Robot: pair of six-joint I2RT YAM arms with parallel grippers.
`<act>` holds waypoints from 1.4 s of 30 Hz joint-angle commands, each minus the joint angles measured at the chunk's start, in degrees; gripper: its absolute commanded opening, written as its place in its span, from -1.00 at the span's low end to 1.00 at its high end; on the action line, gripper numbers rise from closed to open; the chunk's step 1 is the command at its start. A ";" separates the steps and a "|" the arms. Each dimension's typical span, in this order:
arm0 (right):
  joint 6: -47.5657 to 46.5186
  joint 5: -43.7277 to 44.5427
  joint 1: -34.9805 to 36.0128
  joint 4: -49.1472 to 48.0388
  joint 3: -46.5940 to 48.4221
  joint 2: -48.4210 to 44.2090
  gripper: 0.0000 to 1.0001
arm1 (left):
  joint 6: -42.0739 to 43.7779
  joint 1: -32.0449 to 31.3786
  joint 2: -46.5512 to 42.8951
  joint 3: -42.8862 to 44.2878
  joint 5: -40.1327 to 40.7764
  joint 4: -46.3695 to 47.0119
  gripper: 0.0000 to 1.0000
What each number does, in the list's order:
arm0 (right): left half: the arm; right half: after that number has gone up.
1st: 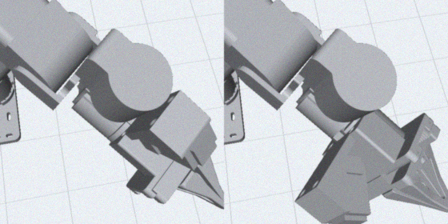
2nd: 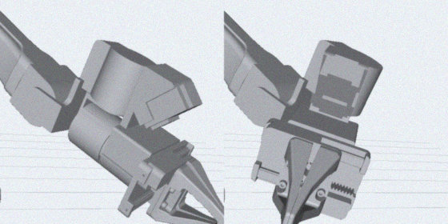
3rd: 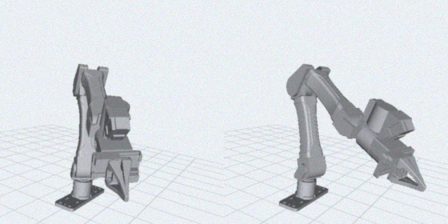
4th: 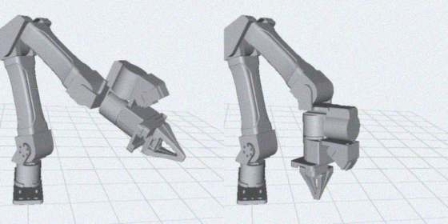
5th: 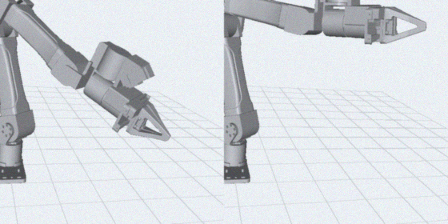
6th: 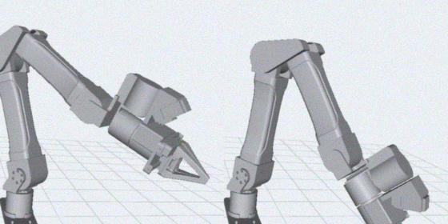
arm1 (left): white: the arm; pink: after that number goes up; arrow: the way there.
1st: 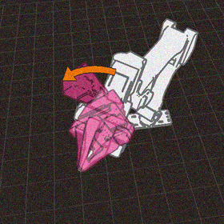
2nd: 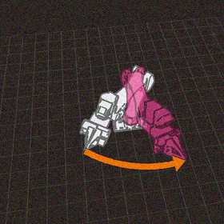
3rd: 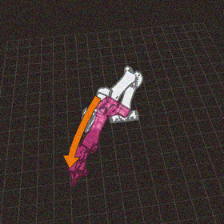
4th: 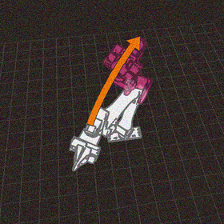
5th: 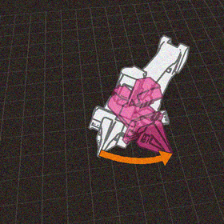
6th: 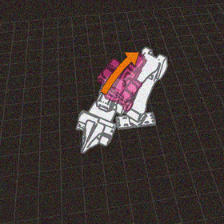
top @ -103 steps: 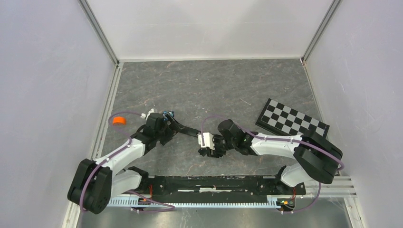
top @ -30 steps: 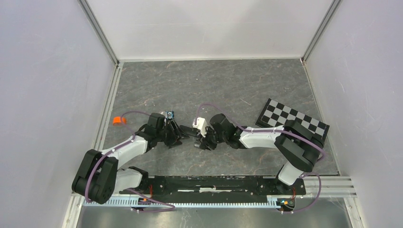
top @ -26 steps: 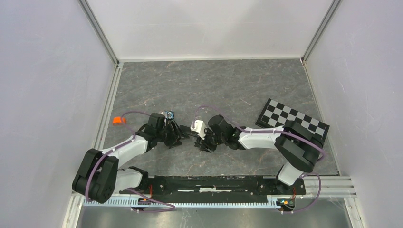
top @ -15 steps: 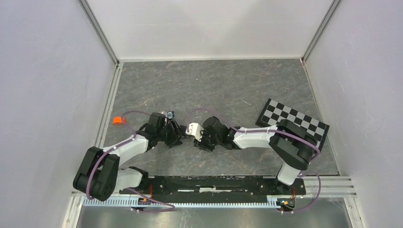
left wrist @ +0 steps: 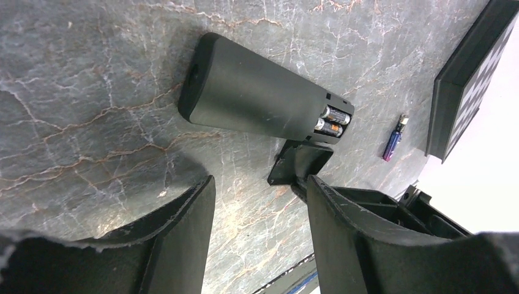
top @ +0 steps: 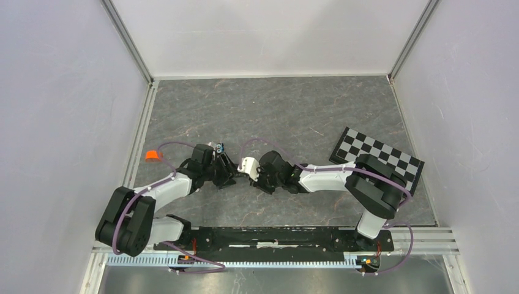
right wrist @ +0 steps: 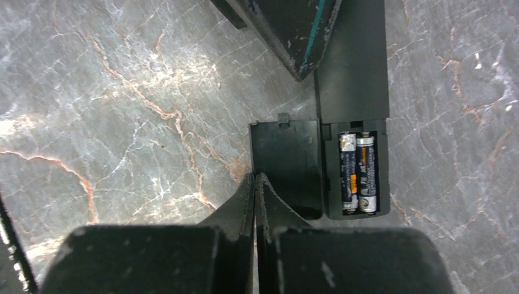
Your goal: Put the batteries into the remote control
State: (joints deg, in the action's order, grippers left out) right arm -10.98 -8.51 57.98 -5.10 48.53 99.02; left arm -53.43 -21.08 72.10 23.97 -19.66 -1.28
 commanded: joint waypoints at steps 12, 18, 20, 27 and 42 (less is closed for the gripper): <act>16.12 -12.65 -4.20 -7.97 1.38 -2.84 -1.00 | -2.25 0.11 2.49 0.40 -4.85 4.09 0.18; 9.16 -2.35 -4.01 -0.73 2.49 -4.54 -0.56 | -2.56 0.11 2.07 -0.81 -3.08 3.66 0.15; 8.35 0.74 -3.92 3.10 3.23 -5.00 -0.18 | -2.49 0.13 1.34 -0.85 -2.05 3.11 0.15; 8.93 1.13 -2.92 7.58 0.93 -6.57 0.36 | -1.94 0.16 -0.19 -0.59 -0.64 1.77 0.21; 13.97 0.55 -1.29 8.90 3.31 -0.57 0.37 | -0.71 0.16 -0.03 0.99 0.30 -0.40 0.28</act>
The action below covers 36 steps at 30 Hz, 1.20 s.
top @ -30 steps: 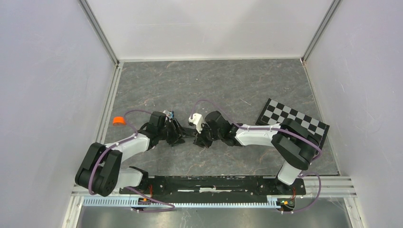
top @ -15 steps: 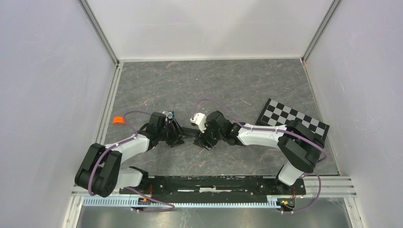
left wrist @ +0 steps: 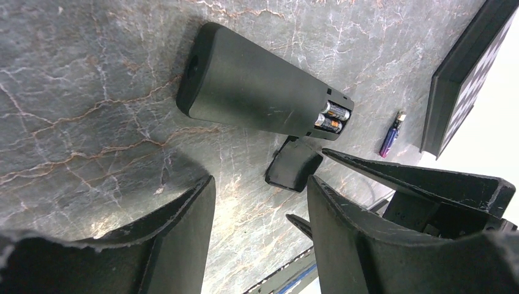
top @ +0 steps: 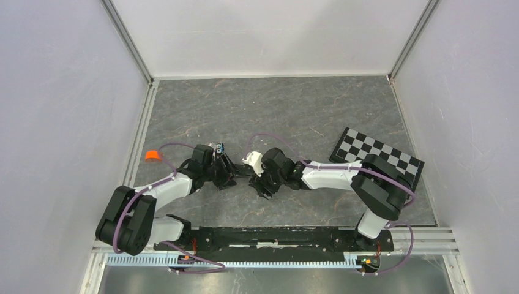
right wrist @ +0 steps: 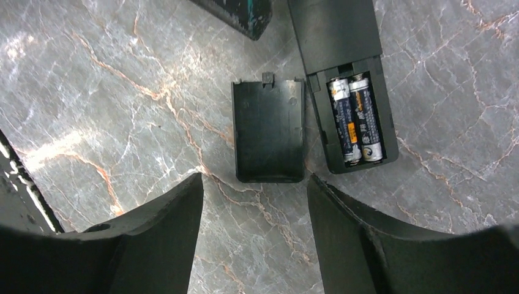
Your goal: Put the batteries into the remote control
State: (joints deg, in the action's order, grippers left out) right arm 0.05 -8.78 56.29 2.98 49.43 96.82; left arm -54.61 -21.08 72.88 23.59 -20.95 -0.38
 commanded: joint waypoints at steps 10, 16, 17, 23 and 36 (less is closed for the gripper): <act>4.50 2.84 0.40 2.37 5.41 5.62 0.02 | 1.08 0.17 -0.36 1.98 1.61 -1.93 0.28; -1.44 5.85 1.55 2.99 4.34 5.09 0.02 | 1.38 0.17 -0.41 1.98 1.11 -1.66 0.30; -3.02 6.61 2.05 3.20 4.12 5.05 0.07 | 1.43 0.23 -0.42 1.90 0.94 -1.51 0.31; -4.86 6.89 2.68 4.88 3.48 5.45 -0.04 | 1.26 0.21 -0.59 1.55 0.96 -0.93 0.33; -2.21 4.51 2.37 -0.90 2.45 1.78 -0.26 | 1.83 0.21 -1.21 -0.52 -4.07 6.63 0.38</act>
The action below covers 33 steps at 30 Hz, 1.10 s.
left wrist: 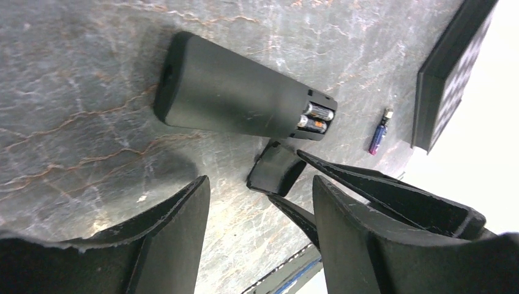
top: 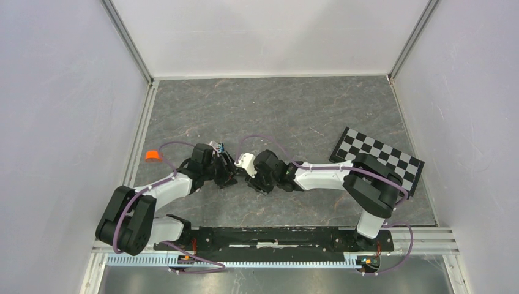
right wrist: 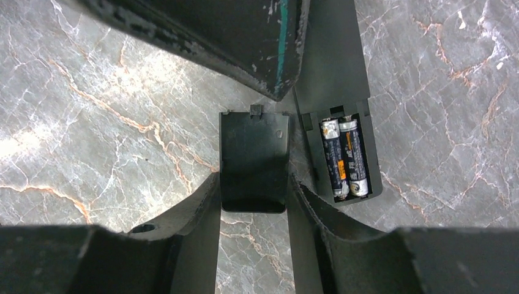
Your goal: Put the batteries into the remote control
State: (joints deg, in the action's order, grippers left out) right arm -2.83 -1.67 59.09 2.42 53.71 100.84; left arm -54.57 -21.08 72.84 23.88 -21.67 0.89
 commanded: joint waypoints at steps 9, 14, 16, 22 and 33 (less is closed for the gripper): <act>5.14 -10.84 -3.61 -5.90 -2.47 -5.14 -0.25 | 4.64 0.19 -2.40 -2.42 -4.72 4.55 0.39; 7.32 -13.89 -4.82 -9.81 -3.26 -5.80 -0.24 | 4.00 0.22 -0.05 -2.61 -8.88 7.76 0.38; 7.66 -15.06 -5.03 -10.68 -3.06 -5.40 -0.22 | 3.13 0.16 1.04 -2.69 -10.92 9.57 0.35; 7.95 -16.75 -5.12 -13.02 -2.58 -4.91 -0.22 | 0.07 0.19 3.16 -2.00 -13.30 12.06 0.14; 5.72 -15.60 -5.38 -15.27 -3.96 -6.86 0.14 | -1.68 0.55 3.92 1.97 -15.77 7.79 -0.96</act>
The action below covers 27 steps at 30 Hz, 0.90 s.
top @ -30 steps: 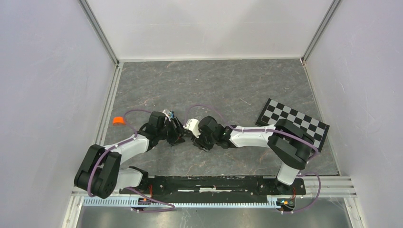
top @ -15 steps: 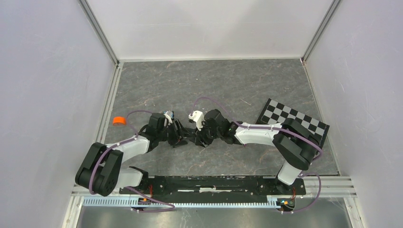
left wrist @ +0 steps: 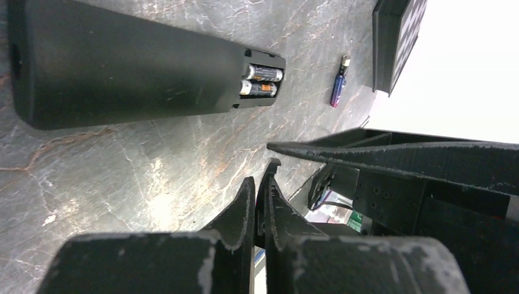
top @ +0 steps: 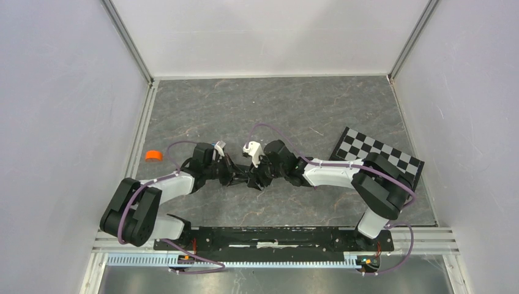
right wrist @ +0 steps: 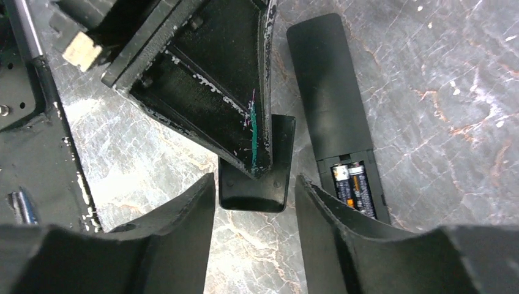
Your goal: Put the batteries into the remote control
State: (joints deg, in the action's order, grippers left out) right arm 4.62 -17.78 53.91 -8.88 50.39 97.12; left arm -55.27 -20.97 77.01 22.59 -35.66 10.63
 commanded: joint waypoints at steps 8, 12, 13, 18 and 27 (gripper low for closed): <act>-12.79 8.52 -0.30 -2.89 -3.75 -15.35 0.69 | -1.77 2.00 -4.40 13.52 -0.25 -18.96 -0.96; -18.68 11.54 -0.30 -4.20 -5.75 -22.27 0.73 | -6.39 3.50 -5.73 16.35 -1.31 -21.60 -0.96; -19.58 12.34 -0.30 -4.86 -6.27 -23.77 0.72 | -7.86 3.88 -6.16 16.88 -1.36 -22.41 -0.96; -23.60 13.25 -0.30 -10.48 -9.25 -29.18 0.73 | -13.97 5.56 -7.15 21.36 -4.13 -29.16 -0.96; -38.16 -0.13 0.36 -33.61 -21.44 -34.91 0.54 | -23.26 5.79 -11.27 24.26 -9.28 -32.23 -0.94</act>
State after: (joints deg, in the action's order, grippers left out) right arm -24.21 -10.98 53.89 -30.89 30.68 62.43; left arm -71.88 -15.44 68.84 44.66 -40.71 -18.79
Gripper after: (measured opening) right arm 0.785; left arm 0.063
